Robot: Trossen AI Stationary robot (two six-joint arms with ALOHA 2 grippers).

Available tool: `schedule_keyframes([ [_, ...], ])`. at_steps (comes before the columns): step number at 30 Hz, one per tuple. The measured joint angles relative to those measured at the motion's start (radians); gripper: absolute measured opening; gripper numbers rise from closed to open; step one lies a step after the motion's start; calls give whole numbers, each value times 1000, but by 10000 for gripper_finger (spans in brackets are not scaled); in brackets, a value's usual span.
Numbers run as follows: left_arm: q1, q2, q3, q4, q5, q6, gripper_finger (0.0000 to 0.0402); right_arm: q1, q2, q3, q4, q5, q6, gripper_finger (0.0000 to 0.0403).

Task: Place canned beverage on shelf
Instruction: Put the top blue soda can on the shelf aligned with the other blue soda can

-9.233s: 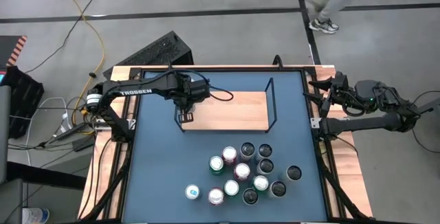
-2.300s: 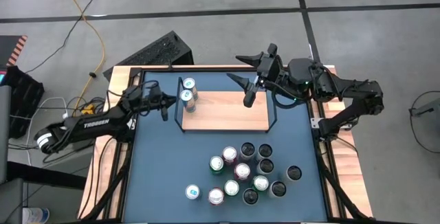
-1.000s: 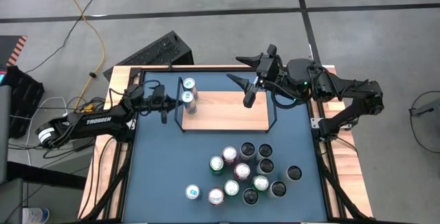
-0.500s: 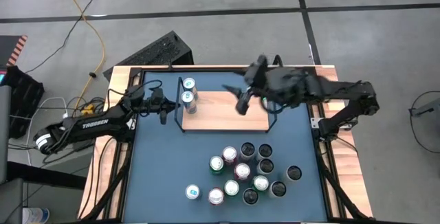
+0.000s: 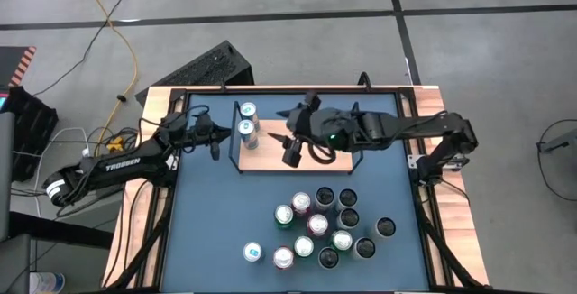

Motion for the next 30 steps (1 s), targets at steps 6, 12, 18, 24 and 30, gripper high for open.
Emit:
schedule_keyframes([
  [6,0,0,0,8,-37,27,0,1,15,-1,32,-12,1,260],
  [12,0,44,0,84,14,-9,0,1,16,1,30,-23,6,260],
  [18,0,114,0,130,-5,-11,0,2,15,1,32,-23,7,260],
  [24,0,165,0,196,-18,-10,0,3,15,1,32,-23,11,260],
  [30,0,212,0,256,1,-24,0,3,15,1,28,-23,18,260],
])
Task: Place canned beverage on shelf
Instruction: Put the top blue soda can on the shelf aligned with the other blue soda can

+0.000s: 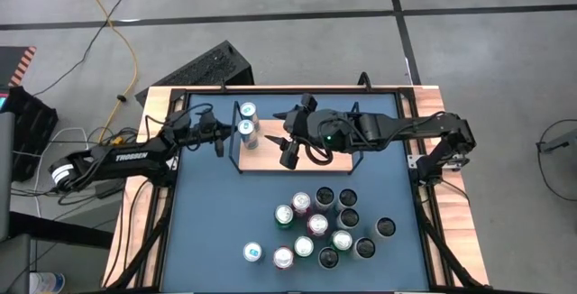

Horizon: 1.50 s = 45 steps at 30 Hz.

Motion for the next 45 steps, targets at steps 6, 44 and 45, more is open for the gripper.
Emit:
schedule_keyframes([
  [6,0,2,0,16,24,-11,0,0,0,0,0,0,0,260],
  [44,-45,-201,11,-380,-103,-70,0,-39,228,-2,-37,-239,55,190],
  [45,-45,-220,11,-413,-118,-79,0,-49,238,0,-15,-250,54,171],
])
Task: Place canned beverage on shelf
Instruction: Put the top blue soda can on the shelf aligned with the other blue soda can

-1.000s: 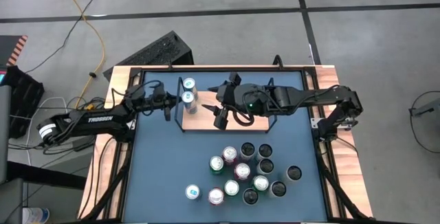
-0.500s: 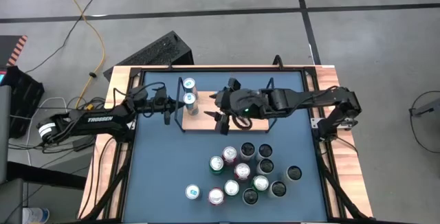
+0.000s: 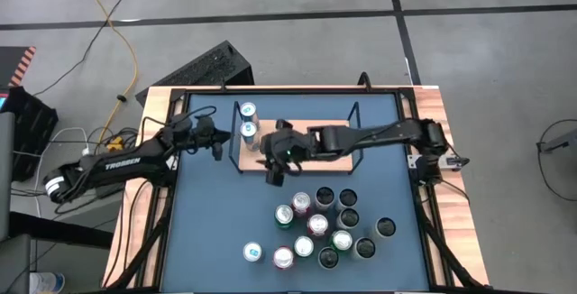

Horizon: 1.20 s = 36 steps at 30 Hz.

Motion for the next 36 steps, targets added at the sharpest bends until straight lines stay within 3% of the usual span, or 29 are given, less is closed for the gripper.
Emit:
schedule_keyframes([
  [6,0,-115,0,-153,-24,-9,0,-22,58,1,18,-55,-2,30],
  [8,0,-142,0,-169,-39,-9,0,-24,89,-3,29,-59,-8,10],
  [16,0,-216,0,-206,-98,-9,0,-33,157,-3,84,-56,-19,2],
  [21,0,-229,-1,-230,-101,-9,0,-56,152,-18,96,15,-24,0],
  [36,0,-228,-1,-240,-102,-4,0,-121,154,-20,155,-13,-59,0],
])
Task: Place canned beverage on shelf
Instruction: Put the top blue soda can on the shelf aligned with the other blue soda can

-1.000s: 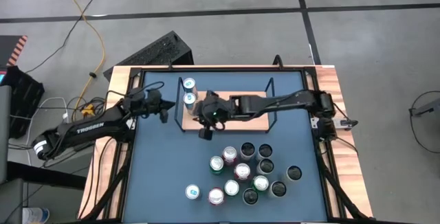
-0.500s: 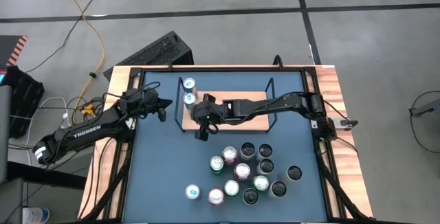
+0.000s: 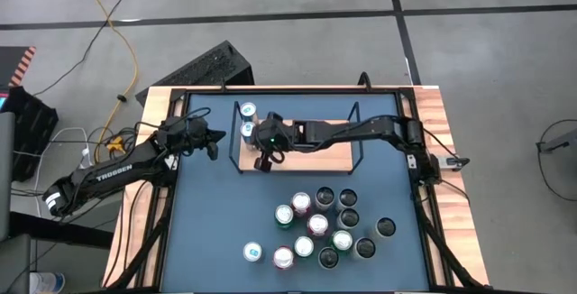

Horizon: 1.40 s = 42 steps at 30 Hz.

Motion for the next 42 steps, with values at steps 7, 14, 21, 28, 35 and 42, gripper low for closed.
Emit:
schedule_keyframes([
  [7,0,0,0,-5,0,6,0,-22,0,0,6,-6,0,0],
  [14,0,0,0,-5,-18,7,0,-31,0,0,19,-26,-18,0],
  [21,0,0,0,-5,-19,8,0,-36,0,0,25,-26,-23,0],
  [28,0,0,0,-5,-19,12,0,-37,0,0,25,-24,-23,0],
  [35,0,0,0,-5,-19,12,0,-41,0,0,52,-21,-23,0],
  [42,0,0,0,-5,-19,11,0,-41,0,0,53,-19,-23,0],
])
